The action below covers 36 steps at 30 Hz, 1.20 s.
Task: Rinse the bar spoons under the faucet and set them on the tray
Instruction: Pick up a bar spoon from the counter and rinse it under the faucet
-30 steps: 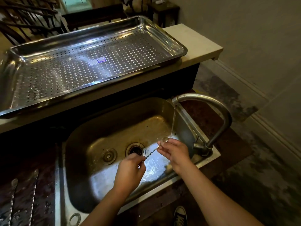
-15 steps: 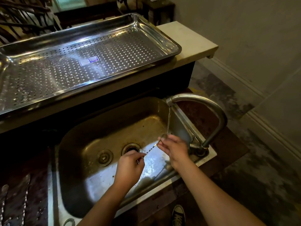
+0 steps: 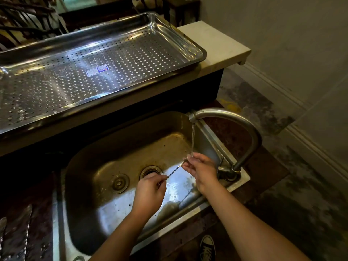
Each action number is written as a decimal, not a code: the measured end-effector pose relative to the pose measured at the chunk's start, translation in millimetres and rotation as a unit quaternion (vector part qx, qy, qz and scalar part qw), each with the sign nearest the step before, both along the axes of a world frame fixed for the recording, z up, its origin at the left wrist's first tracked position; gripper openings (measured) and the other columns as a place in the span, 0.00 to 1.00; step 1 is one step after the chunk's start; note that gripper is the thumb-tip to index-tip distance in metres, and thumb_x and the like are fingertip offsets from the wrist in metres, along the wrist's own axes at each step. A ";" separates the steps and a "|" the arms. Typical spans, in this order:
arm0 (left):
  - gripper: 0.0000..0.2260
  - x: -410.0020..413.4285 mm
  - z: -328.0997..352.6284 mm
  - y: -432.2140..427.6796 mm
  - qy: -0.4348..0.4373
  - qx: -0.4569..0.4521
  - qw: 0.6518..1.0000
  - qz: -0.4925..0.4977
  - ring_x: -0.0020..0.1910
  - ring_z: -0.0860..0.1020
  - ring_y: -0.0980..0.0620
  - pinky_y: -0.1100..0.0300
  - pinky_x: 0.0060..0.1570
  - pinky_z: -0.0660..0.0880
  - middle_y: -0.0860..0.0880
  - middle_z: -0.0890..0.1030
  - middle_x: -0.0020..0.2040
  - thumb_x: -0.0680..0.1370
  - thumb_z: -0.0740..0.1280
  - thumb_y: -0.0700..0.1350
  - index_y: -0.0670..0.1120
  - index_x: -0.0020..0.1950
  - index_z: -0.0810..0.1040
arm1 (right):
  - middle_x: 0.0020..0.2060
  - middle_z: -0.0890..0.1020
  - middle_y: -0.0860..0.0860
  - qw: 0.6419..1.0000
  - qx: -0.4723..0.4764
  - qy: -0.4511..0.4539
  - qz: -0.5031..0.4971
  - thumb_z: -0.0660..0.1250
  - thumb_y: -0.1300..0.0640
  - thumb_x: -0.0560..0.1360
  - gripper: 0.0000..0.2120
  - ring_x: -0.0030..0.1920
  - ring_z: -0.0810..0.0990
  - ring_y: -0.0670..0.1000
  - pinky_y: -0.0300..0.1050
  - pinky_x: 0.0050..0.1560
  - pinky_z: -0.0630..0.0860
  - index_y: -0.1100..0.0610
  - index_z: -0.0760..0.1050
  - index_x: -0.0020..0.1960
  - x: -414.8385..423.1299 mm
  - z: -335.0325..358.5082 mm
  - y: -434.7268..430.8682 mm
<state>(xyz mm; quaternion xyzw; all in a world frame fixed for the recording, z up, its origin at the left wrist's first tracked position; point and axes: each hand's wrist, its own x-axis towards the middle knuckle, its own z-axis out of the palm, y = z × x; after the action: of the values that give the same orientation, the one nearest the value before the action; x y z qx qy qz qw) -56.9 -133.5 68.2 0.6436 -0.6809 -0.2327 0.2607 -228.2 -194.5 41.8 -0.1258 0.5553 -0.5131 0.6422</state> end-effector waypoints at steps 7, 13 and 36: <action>0.08 0.3 -2.9 -4.0 0.004 0.011 1.000 0.009 0.43 0.79 0.51 0.64 0.41 0.70 0.50 0.83 0.43 0.74 0.69 0.37 0.44 0.51 0.85 | 0.43 0.86 0.57 1.000 -0.008 0.000 0.018 0.71 0.70 0.73 0.10 0.39 0.86 0.50 0.42 0.41 0.83 0.61 0.79 0.53 1.9 2.4 -1.0; 0.07 -0.7 -5.6 -8.4 0.010 0.012 1.000 0.001 0.42 0.79 0.53 0.64 0.42 0.70 0.50 0.83 0.43 0.74 0.70 0.37 0.45 0.50 0.85 | 0.35 0.83 0.55 1.000 -0.011 0.003 -0.012 0.69 0.66 0.77 0.04 0.30 0.79 0.47 0.40 0.35 0.82 0.58 0.80 0.49 7.9 4.1 -6.6; 0.09 -7.6 -34.7 -20.0 0.206 0.163 0.959 0.111 0.37 0.79 0.58 0.61 0.38 0.75 0.53 0.84 0.39 0.76 0.68 0.39 0.54 0.44 0.82 | 0.41 0.86 0.53 0.994 -0.032 0.091 0.046 0.73 0.60 0.74 0.05 0.36 0.80 0.48 0.40 0.33 0.78 0.55 0.81 0.50 7.7 6.1 -15.9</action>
<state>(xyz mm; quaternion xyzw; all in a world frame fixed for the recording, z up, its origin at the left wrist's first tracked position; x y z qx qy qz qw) -64.4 -153.6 33.4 0.6870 -0.4900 -0.4374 0.3109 -220.5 -210.4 47.9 -0.2177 0.5882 -0.4873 0.6076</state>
